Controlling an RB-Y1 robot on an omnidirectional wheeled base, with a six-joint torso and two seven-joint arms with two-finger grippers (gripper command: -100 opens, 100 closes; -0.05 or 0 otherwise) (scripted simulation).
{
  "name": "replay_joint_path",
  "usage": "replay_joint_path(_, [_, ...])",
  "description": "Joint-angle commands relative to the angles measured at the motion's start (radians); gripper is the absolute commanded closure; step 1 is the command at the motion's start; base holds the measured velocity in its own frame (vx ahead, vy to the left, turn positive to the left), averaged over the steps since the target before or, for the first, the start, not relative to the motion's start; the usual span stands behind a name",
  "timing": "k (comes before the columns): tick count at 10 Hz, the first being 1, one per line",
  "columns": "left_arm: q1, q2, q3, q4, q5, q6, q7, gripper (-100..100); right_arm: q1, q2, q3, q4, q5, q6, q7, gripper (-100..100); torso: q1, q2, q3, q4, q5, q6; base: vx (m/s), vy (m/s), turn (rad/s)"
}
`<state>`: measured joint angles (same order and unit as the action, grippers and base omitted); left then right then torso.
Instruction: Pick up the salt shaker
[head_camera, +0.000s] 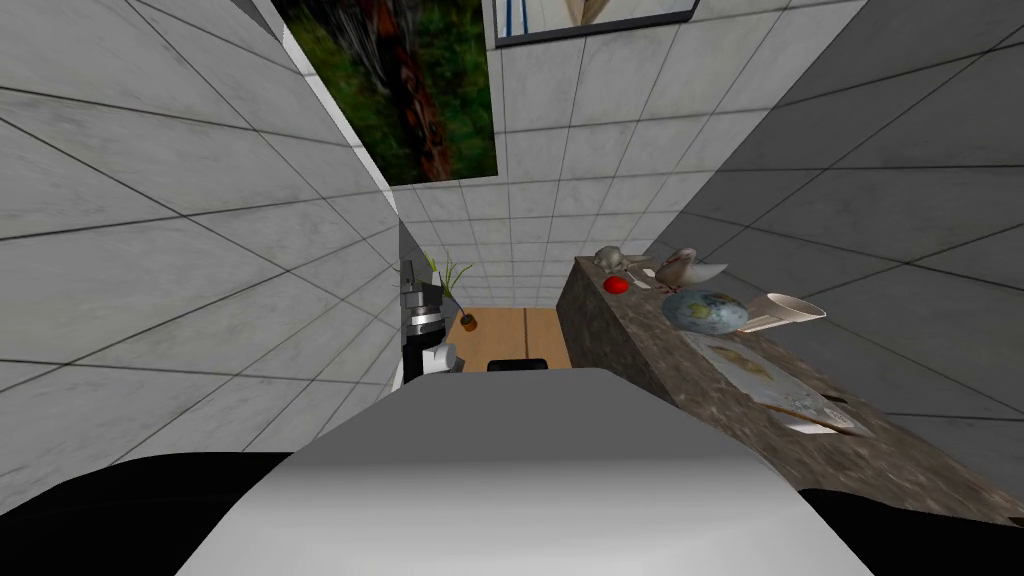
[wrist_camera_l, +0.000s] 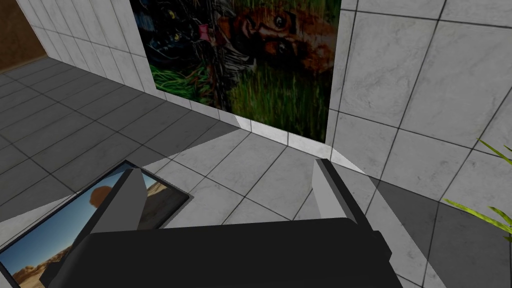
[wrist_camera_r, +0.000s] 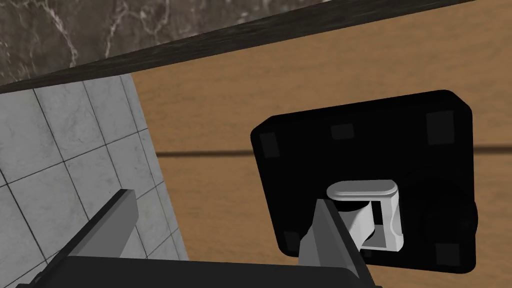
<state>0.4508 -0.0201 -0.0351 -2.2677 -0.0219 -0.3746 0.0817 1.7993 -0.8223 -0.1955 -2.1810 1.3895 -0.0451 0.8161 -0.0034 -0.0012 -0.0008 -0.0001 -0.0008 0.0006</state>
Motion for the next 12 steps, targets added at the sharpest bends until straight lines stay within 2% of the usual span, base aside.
replay_joint_path(1, [0.0, 0.0, 0.0, 0.0, 0.0, 0.0, 0.0, 0, 0.05, -0.015, -0.001, 0.002, 0.028, 0.025, 0.023, -100, 0.0, 0.0, 0.0, 0.0, 0.0, 0.0, 0.054, -0.074, 0.058])
replay_joint_path(3, [0.0, 0.0, 0.0, 0.0, 0.0, 0.0, 0.0, 0, 0.122, -0.038, -0.008, 0.006, 0.065, 0.048, 0.062, -100, -0.002, -0.003, -0.001, -0.001, 0.0, 0.0, 0.08, -0.119, 0.112])
replay_joint_path(4, [0.0, 0.0, 0.0, 0.0, 0.0, 0.0, 0.0, 0, 0.136, -0.038, -0.008, 0.006, 0.065, 0.048, 0.062, -100, -0.004, -0.002, -0.001, -0.001, -0.001, 0.0, 0.039, -0.104, 0.041])
replay_joint_path(6, [0.0, 0.0, 0.0, 0.0, 0.0, 0.0, 0.0, 0, 0.136, -0.038, -0.008, 0.006, 0.065, 0.048, 0.062, -100, 0.001, 0.001, 0.001, 0.0, 0.0, 0.0, 0.007, -0.02, -0.011])
replay_joint_path(7, [0.0, 0.0, 0.0, 0.0, 0.0, 0.0, 0.0, 0, 0.171, -0.047, -0.011, 0.007, 0.079, 0.059, 0.078, -100, 0.004, 0.002, 0.002, 0.001, 0.001, 0.0, 0.013, -0.026, 0.048])
replay_joint_path(9, [0.0, 0.0, 0.0, 0.0, 0.0, 0.0, 0.0, 0, 0.171, -0.047, -0.011, 0.007, 0.079, 0.059, 0.078, -100, 0.002, 0.001, 0.001, 0.001, 0.0, 0.0, 0.018, -0.037, 0.015])
replay_joint_path(12, [0.0, 0.0, 0.0, 0.0, 0.0, 0.0, 0.0, 0, 0.256, -0.068, -0.018, 0.01, 0.107, 0.085, 0.118, -100, -0.001, 0.001, 0.001, 0.0, 0.0, 0.0, 0.031, -0.089, 0.048])
